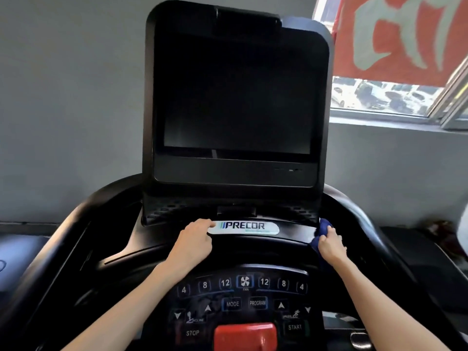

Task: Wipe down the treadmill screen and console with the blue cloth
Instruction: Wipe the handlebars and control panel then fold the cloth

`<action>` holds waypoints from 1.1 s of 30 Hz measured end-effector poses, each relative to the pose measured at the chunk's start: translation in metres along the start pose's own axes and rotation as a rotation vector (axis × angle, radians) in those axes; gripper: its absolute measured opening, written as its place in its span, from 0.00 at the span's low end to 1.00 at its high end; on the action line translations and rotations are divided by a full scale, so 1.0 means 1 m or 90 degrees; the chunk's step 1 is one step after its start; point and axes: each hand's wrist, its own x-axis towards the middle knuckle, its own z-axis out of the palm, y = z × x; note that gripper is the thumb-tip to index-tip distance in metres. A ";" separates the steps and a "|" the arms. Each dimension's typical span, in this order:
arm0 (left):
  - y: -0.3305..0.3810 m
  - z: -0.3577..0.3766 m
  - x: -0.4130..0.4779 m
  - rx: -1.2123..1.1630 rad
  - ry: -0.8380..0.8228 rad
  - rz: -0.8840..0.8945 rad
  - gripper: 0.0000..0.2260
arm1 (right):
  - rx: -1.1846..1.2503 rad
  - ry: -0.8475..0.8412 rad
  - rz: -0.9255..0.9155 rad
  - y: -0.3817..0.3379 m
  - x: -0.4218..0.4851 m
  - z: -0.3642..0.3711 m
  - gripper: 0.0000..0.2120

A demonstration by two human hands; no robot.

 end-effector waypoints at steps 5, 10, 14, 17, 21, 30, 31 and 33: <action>0.004 -0.004 0.001 0.012 0.009 0.000 0.20 | -0.070 -0.009 -0.155 -0.069 -0.033 0.035 0.29; 0.020 0.001 0.008 0.022 -0.005 0.014 0.20 | -0.089 -0.106 -0.478 -0.086 -0.059 0.046 0.26; 0.031 0.007 0.010 0.019 -0.011 0.021 0.19 | -0.032 -0.053 -0.310 -0.019 -0.023 0.018 0.27; 0.031 0.007 0.007 0.034 -0.007 0.034 0.20 | -0.016 -0.036 -0.160 0.024 -0.007 0.003 0.26; 0.025 -0.003 0.002 0.054 0.005 0.027 0.20 | -0.011 -0.005 -0.050 0.003 -0.009 0.006 0.27; 0.021 -0.032 -0.043 0.065 0.016 -0.006 0.20 | -0.139 -0.150 -0.430 -0.152 -0.122 0.080 0.31; 0.020 -0.038 -0.051 0.063 0.019 0.000 0.20 | -0.136 -0.173 -0.458 -0.164 -0.132 0.083 0.31; 0.016 -0.049 -0.064 0.052 0.023 -0.018 0.19 | -0.047 -0.186 -0.479 -0.179 -0.150 0.083 0.28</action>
